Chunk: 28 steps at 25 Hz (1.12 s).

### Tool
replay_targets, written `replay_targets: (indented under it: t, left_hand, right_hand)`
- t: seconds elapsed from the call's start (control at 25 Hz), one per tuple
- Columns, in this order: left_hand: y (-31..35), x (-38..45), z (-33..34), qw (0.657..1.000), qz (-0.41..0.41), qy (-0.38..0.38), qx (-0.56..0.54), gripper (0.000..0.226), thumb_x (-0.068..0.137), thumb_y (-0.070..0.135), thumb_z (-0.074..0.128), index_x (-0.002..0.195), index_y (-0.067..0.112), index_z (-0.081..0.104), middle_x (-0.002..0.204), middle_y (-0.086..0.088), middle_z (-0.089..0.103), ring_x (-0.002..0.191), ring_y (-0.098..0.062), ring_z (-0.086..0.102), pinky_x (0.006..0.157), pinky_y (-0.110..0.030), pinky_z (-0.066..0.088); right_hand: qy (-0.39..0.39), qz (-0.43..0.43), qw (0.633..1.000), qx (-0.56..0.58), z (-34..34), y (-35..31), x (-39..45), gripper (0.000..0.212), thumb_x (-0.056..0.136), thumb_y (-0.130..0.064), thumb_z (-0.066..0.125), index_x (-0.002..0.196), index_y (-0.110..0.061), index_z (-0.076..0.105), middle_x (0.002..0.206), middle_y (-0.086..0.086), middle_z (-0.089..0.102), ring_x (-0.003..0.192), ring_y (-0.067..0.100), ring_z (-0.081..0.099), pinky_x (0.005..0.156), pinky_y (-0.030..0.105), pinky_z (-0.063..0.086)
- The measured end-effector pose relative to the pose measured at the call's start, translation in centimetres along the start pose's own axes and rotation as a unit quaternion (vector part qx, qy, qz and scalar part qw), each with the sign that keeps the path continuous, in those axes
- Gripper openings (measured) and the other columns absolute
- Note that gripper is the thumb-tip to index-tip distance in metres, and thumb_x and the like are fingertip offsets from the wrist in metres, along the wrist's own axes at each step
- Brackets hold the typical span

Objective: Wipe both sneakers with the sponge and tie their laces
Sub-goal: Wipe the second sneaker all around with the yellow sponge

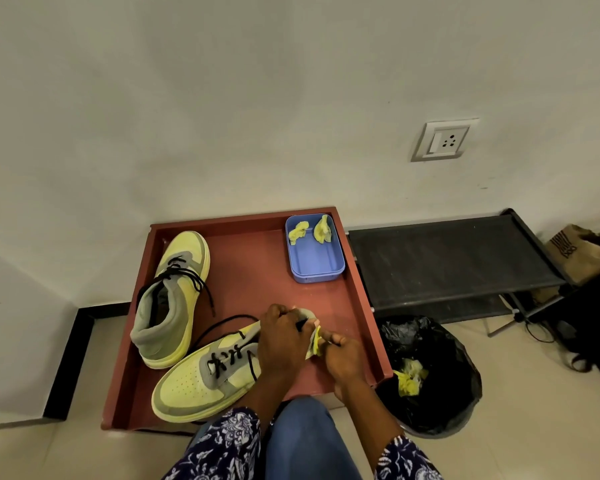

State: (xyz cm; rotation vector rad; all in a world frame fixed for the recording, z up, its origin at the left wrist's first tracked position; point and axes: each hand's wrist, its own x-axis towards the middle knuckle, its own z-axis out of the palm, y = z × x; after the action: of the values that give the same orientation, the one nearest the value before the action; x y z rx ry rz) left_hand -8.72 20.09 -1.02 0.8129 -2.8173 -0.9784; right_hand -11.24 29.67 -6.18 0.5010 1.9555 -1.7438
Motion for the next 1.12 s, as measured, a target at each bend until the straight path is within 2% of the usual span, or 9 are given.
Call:
replay_targets:
  t: [0.12,0.24,0.36,0.56,0.64,0.72,0.84,0.96,1.12]
  left_hand:
    - [1.6,-1.0,0.0,0.999,-0.032,0.011,-0.023,0.032,0.087,0.028,0.059,0.109,0.006,0.055,0.113,-0.011,0.050,0.110,-0.027,0.048,0.083,-0.032,0.042]
    - [2.2,-1.3,0.1,0.998,-0.054,-0.022,-0.011,0.031,0.089,0.025,0.056,0.113,0.008,0.048,0.117,-0.013,0.055,0.111,-0.029,0.051,0.084,-0.038,0.044]
    - [2.8,-1.3,0.0,0.997,-0.062,-0.031,0.016,0.028,0.092,0.022,0.051,0.116,0.008,0.048,0.118,-0.013,0.058,0.110,-0.030,0.054,0.081,-0.038,0.046]
    - [4.0,-1.3,0.0,0.999,-0.031,-0.014,0.022,0.023,0.089,0.011,0.047,0.109,0.005,0.056,0.113,-0.013,0.062,0.105,-0.030,0.058,0.083,-0.035,0.046]
    - [4.5,-1.4,0.0,1.000,-0.009,-0.011,0.009,0.024,0.088,0.009,0.047,0.110,0.005,0.059,0.113,-0.012,0.063,0.104,-0.028,0.059,0.083,-0.033,0.045]
    - [5.0,-2.0,0.1,1.000,0.023,-0.019,-0.004,0.024,0.087,0.007,0.048,0.108,0.005,0.060,0.111,-0.011,0.064,0.102,-0.026,0.059,0.082,-0.030,0.045]
    - [5.3,-3.1,0.5,0.993,0.108,-0.043,-0.011,0.022,0.083,0.002,0.049,0.104,0.006,0.058,0.106,-0.011,0.063,0.098,-0.024,0.057,0.079,-0.031,0.042]
    - [4.2,-3.5,0.6,0.976,0.198,-0.092,-0.011,0.027,0.079,-0.002,0.051,0.104,0.003,0.059,0.103,-0.013,0.063,0.097,-0.027,0.058,0.080,-0.035,0.042]
    - [1.4,-3.2,-0.2,0.951,0.282,-0.123,0.015,0.026,0.077,-0.001,0.046,0.100,0.002,0.060,0.095,-0.016,0.062,0.089,-0.031,0.058,0.073,-0.036,0.043]
  right_hand:
    - [0.022,0.001,1.000,-0.003,-0.8,-0.2,-0.3,0.016,0.086,-0.006,0.060,0.087,-0.014,0.074,0.086,0.005,0.072,0.077,0.016,0.059,0.065,0.026,0.048]
    - [0.037,-0.006,0.999,-0.013,-1.5,-0.2,-0.6,0.013,0.085,-0.010,0.062,0.088,-0.015,0.074,0.088,0.003,0.071,0.079,0.015,0.060,0.070,0.030,0.051]
    - [0.054,-0.012,0.998,-0.026,-2.2,0.3,-1.2,0.016,0.085,-0.009,0.061,0.093,-0.015,0.074,0.091,0.004,0.072,0.085,0.019,0.062,0.082,0.038,0.053]
    - [0.068,-0.024,0.997,-0.007,-3.3,0.3,-2.3,0.026,0.084,-0.001,0.058,0.078,-0.022,0.071,0.078,0.001,0.068,0.077,0.015,0.057,0.078,0.033,0.048]
    - [0.073,-0.030,0.997,0.001,-3.6,0.0,-2.6,0.025,0.084,0.001,0.057,0.081,-0.019,0.071,0.082,0.004,0.068,0.080,0.017,0.057,0.077,0.033,0.047]
    - [0.092,-0.033,0.995,0.005,-3.7,-0.4,-3.0,0.020,0.085,0.000,0.056,0.096,-0.009,0.071,0.090,0.009,0.068,0.083,0.020,0.058,0.076,0.033,0.048]
    - [0.158,-0.048,0.986,-0.018,-4.0,-0.7,-3.6,0.023,0.087,-0.006,0.057,0.107,-0.008,0.068,0.099,0.015,0.070,0.085,0.025,0.060,0.077,0.035,0.050]
    - [0.206,-0.043,0.976,-0.048,-4.1,-0.5,-4.1,0.024,0.087,-0.008,0.057,0.109,-0.007,0.068,0.104,0.017,0.069,0.091,0.031,0.062,0.079,0.034,0.048]
    - [0.194,-0.009,0.980,-0.046,-3.1,0.4,-4.8,0.021,0.087,-0.011,0.059,0.104,-0.007,0.070,0.104,0.015,0.070,0.095,0.033,0.062,0.087,0.042,0.052]
